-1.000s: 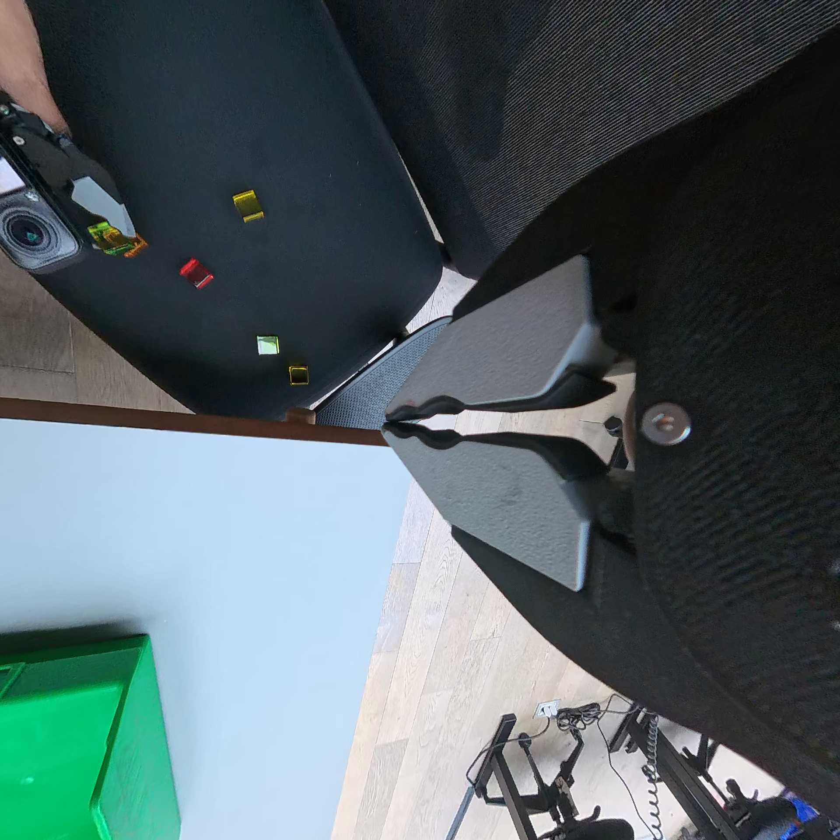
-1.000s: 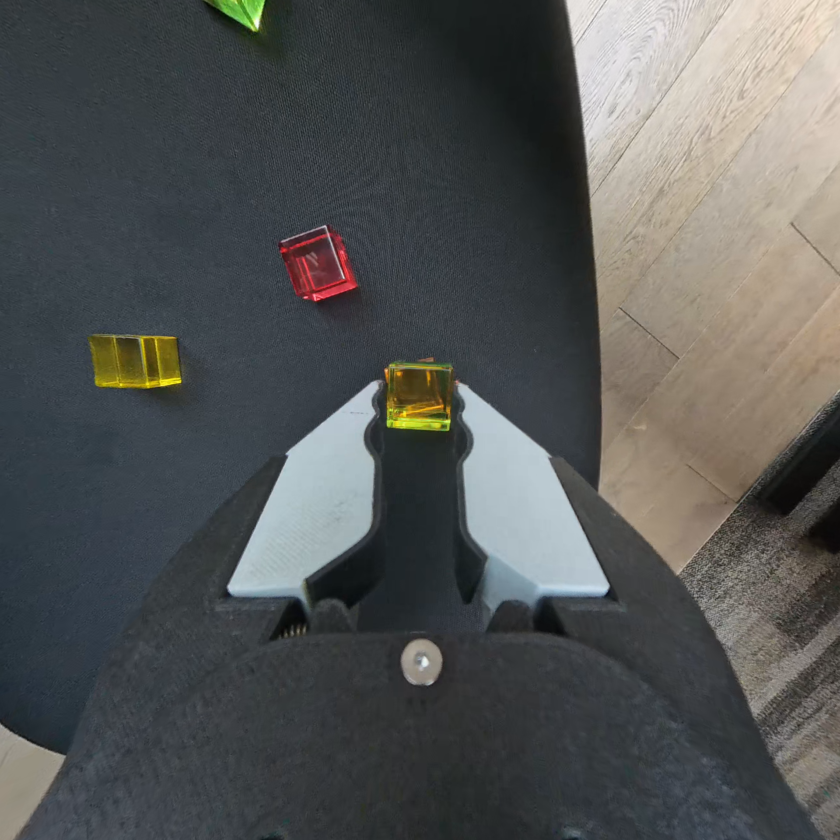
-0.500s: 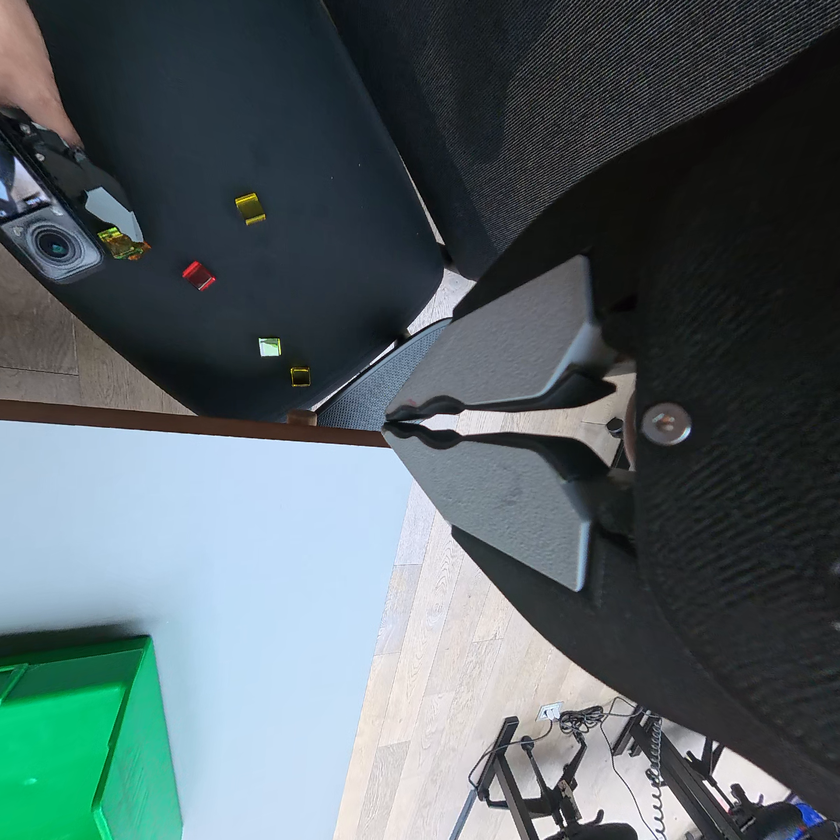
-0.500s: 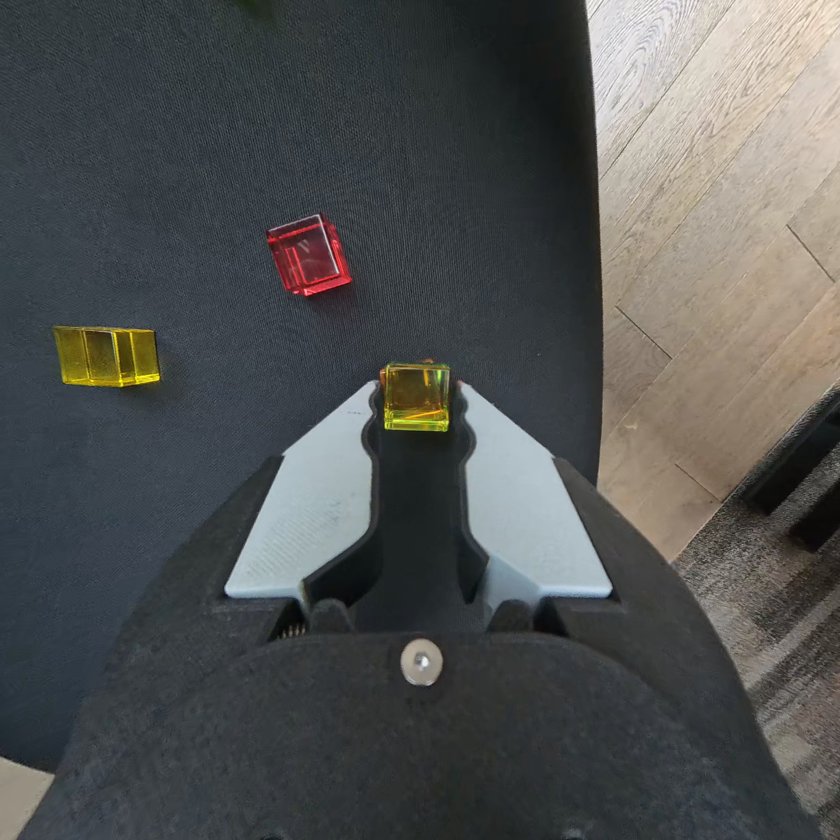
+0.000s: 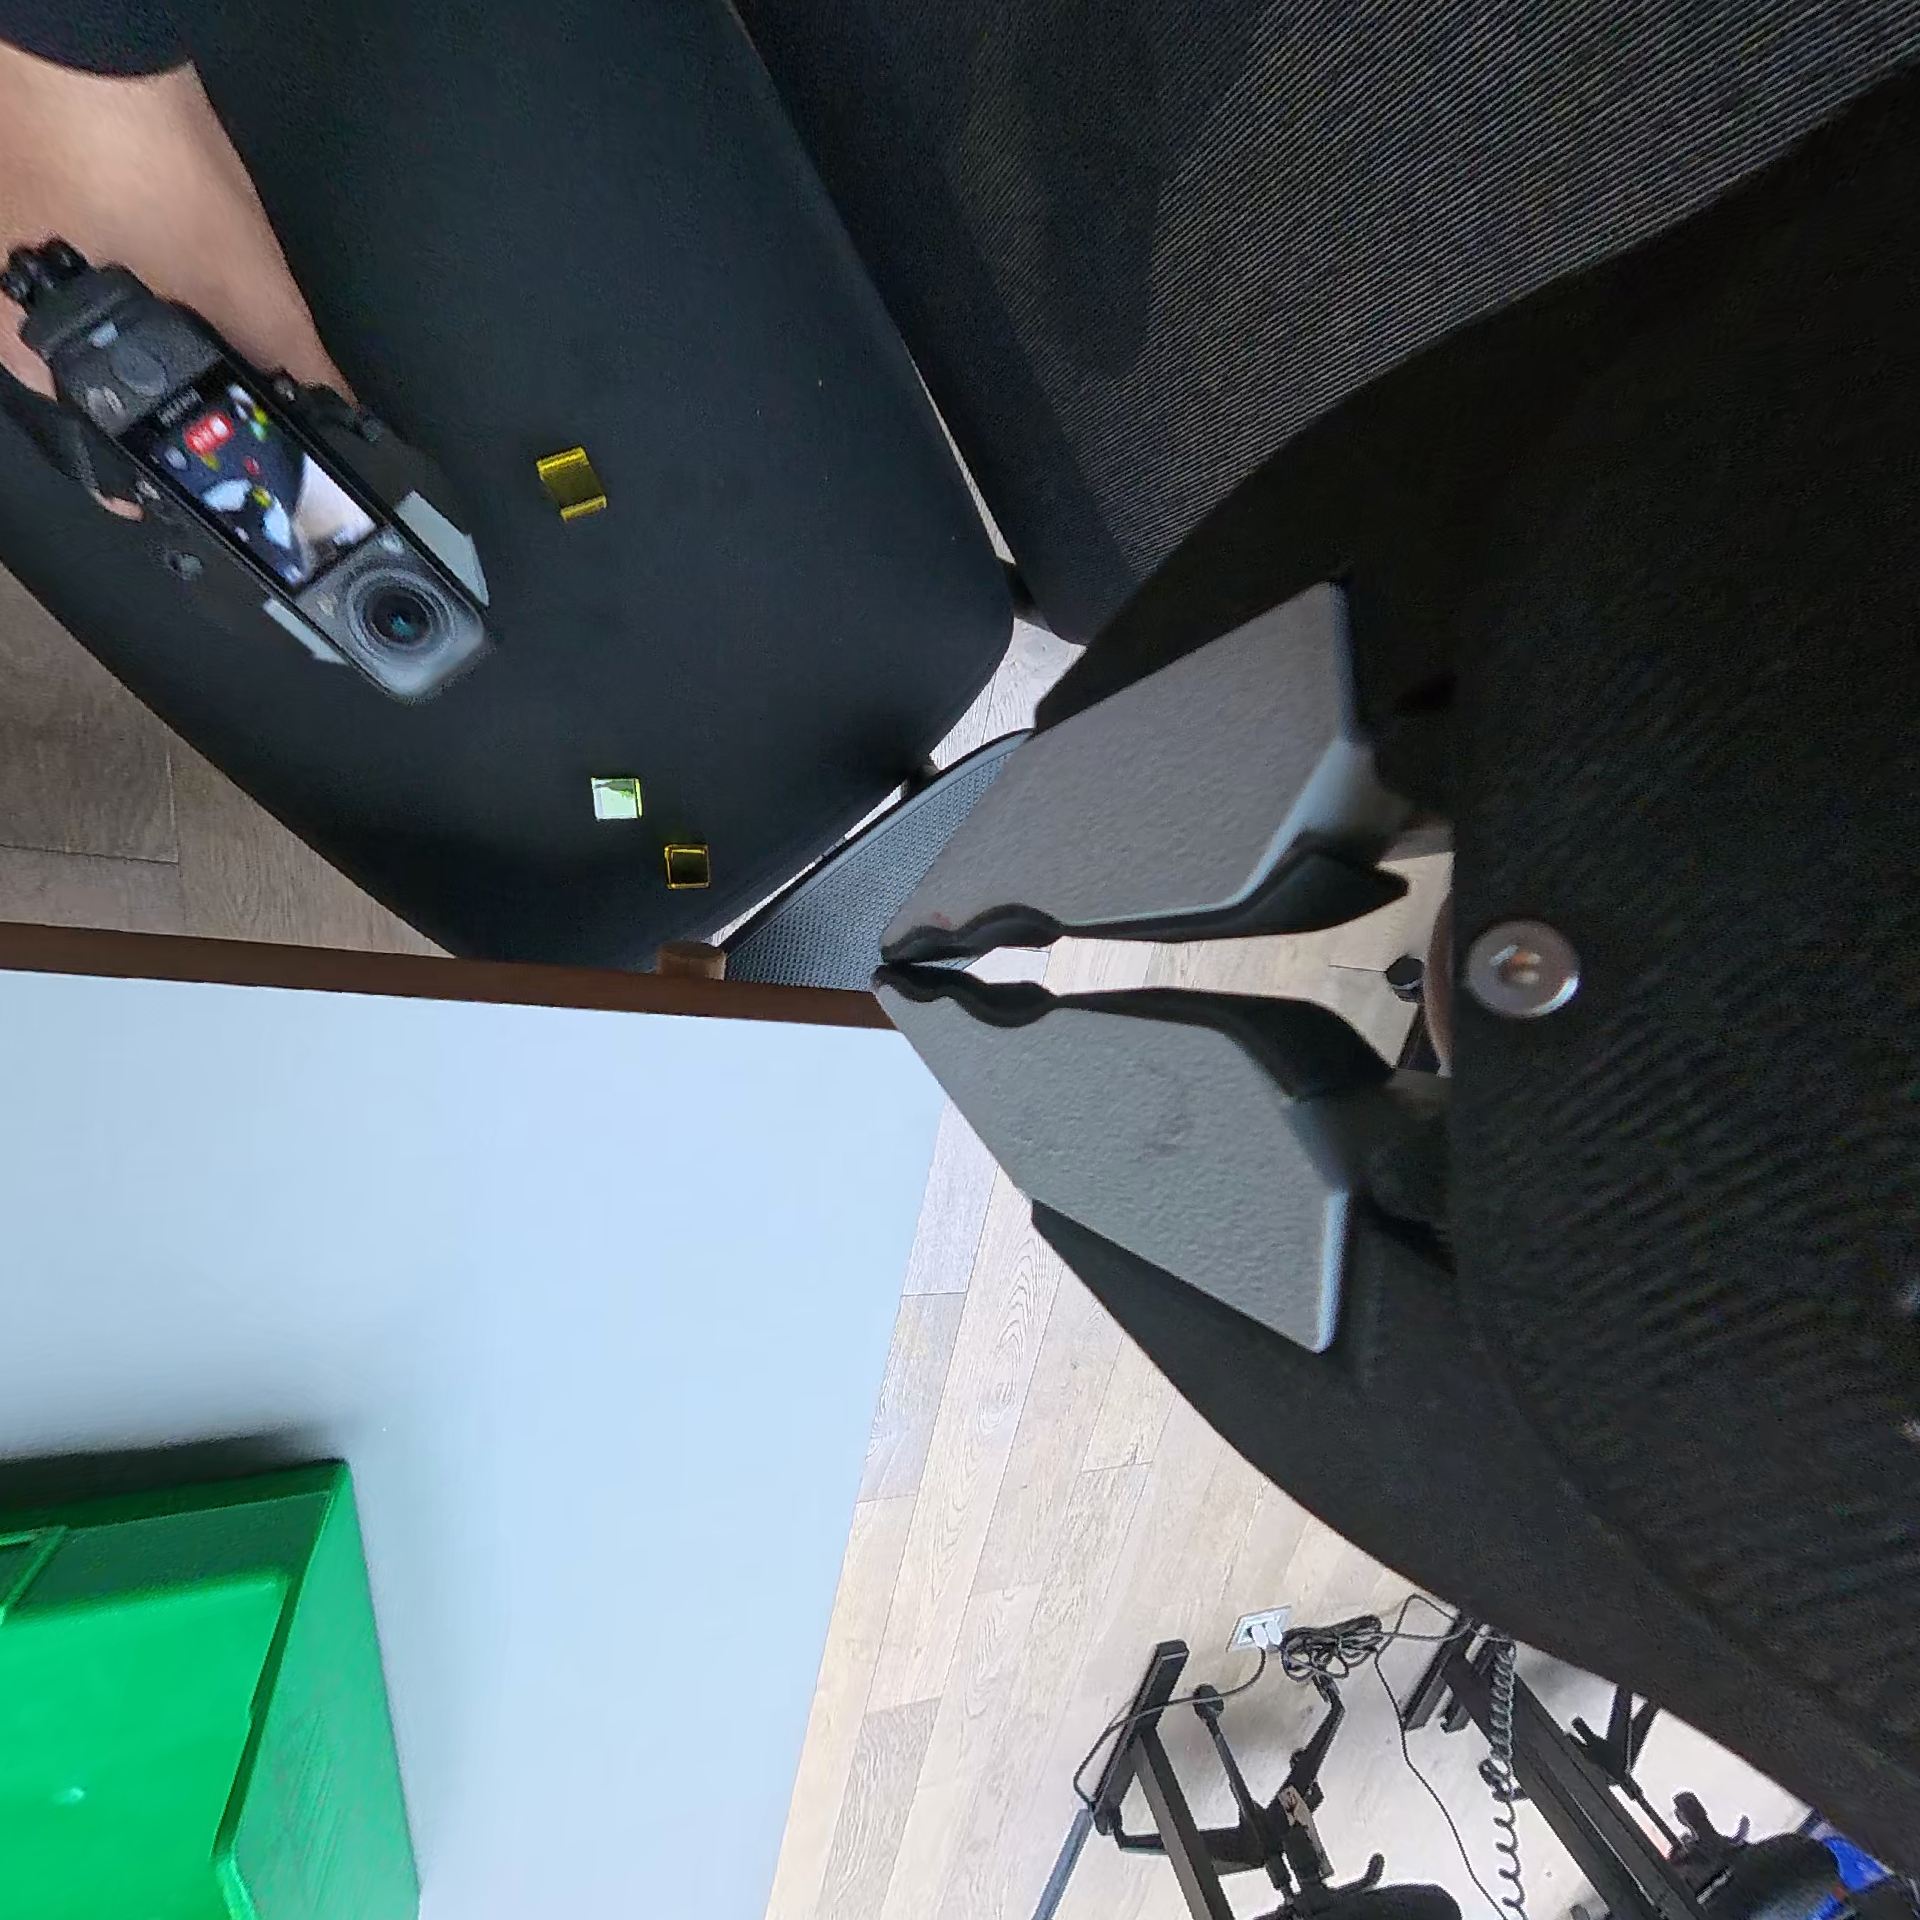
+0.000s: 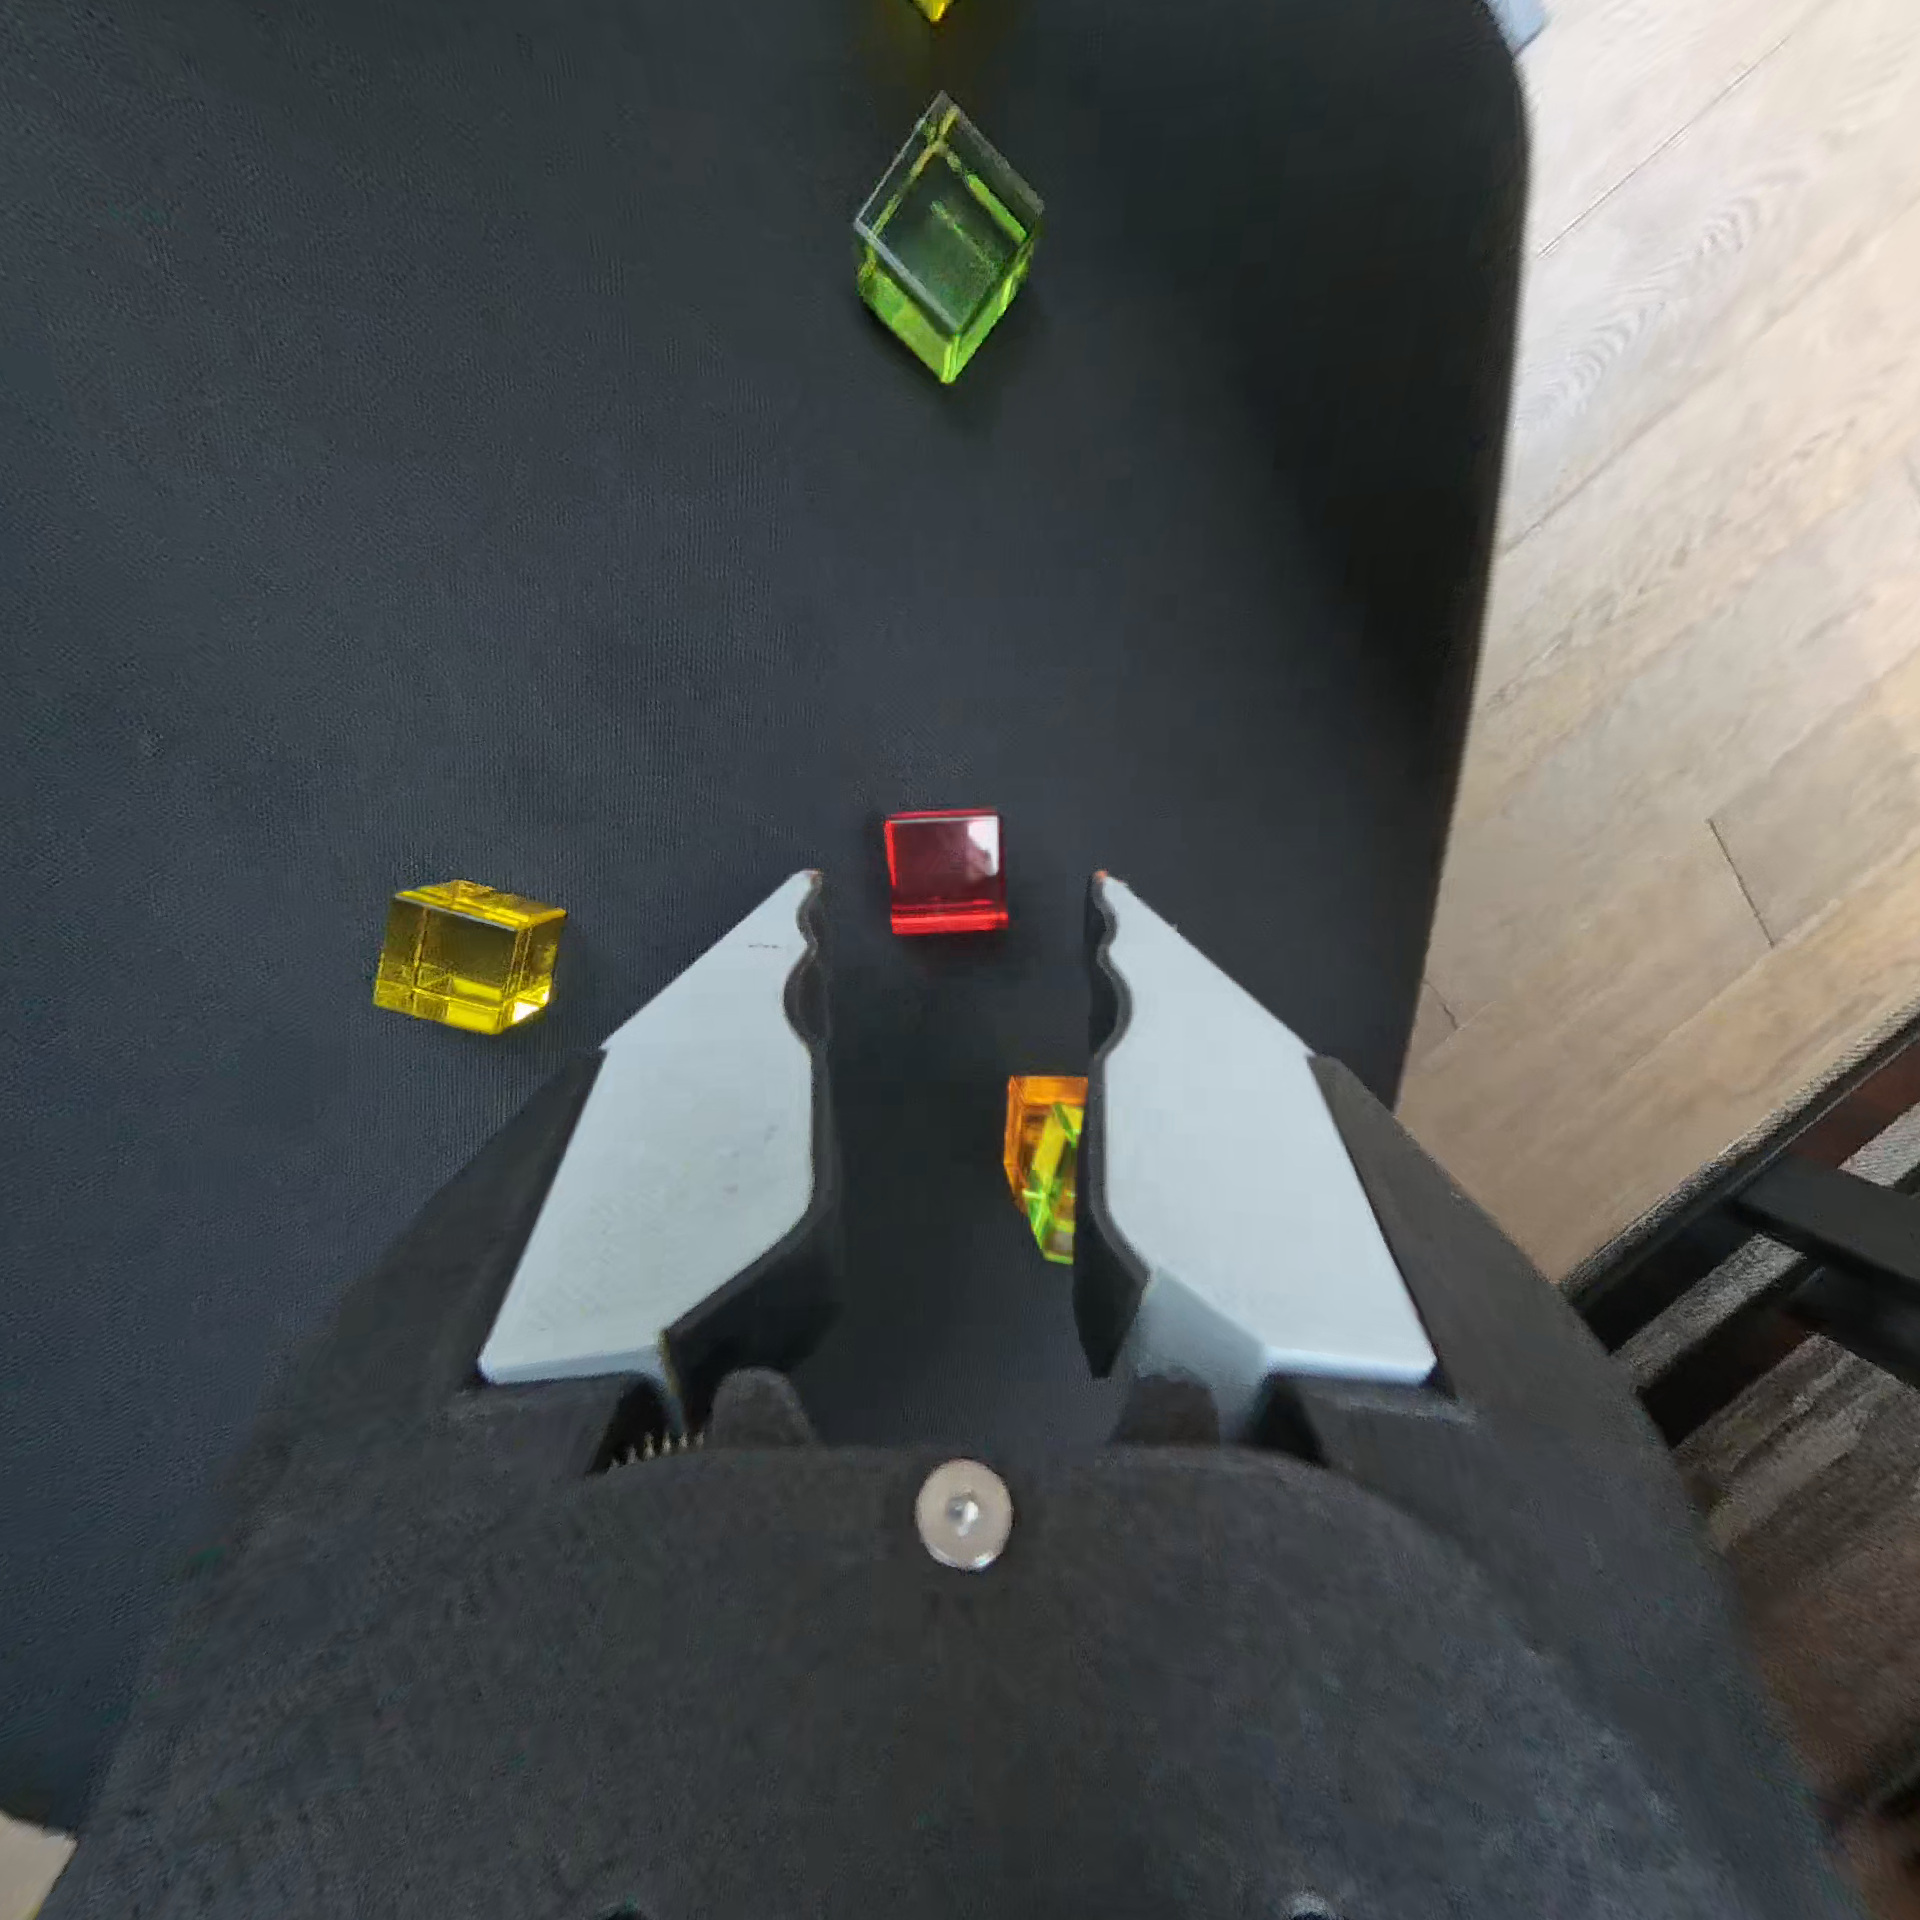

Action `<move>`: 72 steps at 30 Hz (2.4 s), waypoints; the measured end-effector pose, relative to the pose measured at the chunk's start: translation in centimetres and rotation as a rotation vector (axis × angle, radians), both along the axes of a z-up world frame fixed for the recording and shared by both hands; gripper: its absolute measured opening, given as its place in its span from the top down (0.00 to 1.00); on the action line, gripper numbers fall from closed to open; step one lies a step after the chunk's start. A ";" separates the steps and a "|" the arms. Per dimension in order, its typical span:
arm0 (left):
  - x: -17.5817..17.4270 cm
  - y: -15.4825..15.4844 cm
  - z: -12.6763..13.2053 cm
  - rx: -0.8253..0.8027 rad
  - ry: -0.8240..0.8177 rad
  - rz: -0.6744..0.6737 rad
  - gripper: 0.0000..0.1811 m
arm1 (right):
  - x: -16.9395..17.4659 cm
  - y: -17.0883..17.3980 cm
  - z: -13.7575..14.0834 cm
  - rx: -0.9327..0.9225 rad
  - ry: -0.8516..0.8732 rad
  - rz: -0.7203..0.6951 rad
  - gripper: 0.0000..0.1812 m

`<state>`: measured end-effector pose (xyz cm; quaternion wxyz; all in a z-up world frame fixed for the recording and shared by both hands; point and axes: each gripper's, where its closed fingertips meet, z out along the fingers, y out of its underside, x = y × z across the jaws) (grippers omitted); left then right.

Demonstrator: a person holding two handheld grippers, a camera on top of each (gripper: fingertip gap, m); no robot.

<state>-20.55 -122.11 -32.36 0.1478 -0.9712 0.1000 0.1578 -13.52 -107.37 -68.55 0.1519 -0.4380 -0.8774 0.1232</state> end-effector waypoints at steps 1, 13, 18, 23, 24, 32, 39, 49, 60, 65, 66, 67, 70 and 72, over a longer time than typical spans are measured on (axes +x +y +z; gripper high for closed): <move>0.0 -0.1 -0.1 -0.004 0.000 -0.001 1.00 | 0.0 -0.2 -0.6 0.005 -0.034 0.009 0.76; -0.1 -0.1 0.1 0.005 -0.005 0.003 1.00 | 0.3 0.1 -3.4 0.084 -0.209 0.041 0.86; 0.1 0.0 0.1 0.005 -0.005 -0.005 1.00 | 0.3 0.3 -1.8 0.083 -0.151 0.030 0.87; 0.1 -0.1 0.0 0.000 -0.014 -0.002 1.00 | 0.7 2.9 2.8 0.080 -0.063 -0.015 0.87; 0.2 -0.1 0.0 -0.001 -0.014 -0.005 1.00 | 1.1 3.8 3.4 0.072 -0.070 -0.031 0.87; 0.2 0.1 0.2 0.007 -0.015 0.001 1.00 | 3.3 7.0 3.6 0.021 -0.155 -0.096 0.87; 0.2 0.0 0.0 -0.003 -0.014 -0.001 1.00 | 3.5 6.1 2.2 -0.005 -0.189 -0.093 0.87; 0.1 0.0 0.1 0.003 -0.013 -0.001 1.00 | 3.6 6.6 1.8 0.052 -0.174 -0.078 0.79; -0.2 0.2 0.6 0.020 -0.014 0.007 1.00 | 5.8 -1.0 3.4 -0.050 -0.045 -0.037 0.68; 0.0 0.0 0.2 0.004 -0.016 0.004 1.00 | 7.4 -6.2 0.0 -0.128 -0.089 -0.030 0.68; 0.1 -0.1 0.1 -0.001 -0.014 0.000 1.00 | 7.5 -6.9 -0.6 -0.137 -0.095 -0.034 0.69; 0.2 -0.1 0.0 -0.005 -0.015 -0.002 1.00 | 7.5 -7.2 -1.1 -0.137 -0.094 -0.038 0.70; 0.3 0.0 0.2 -0.001 -0.013 -0.005 1.00 | 7.5 -7.4 -3.4 -0.116 -0.114 -0.058 0.73; 0.3 0.1 0.3 0.005 -0.012 -0.005 1.00 | 7.6 -7.4 -4.6 -0.127 -0.141 -0.091 0.82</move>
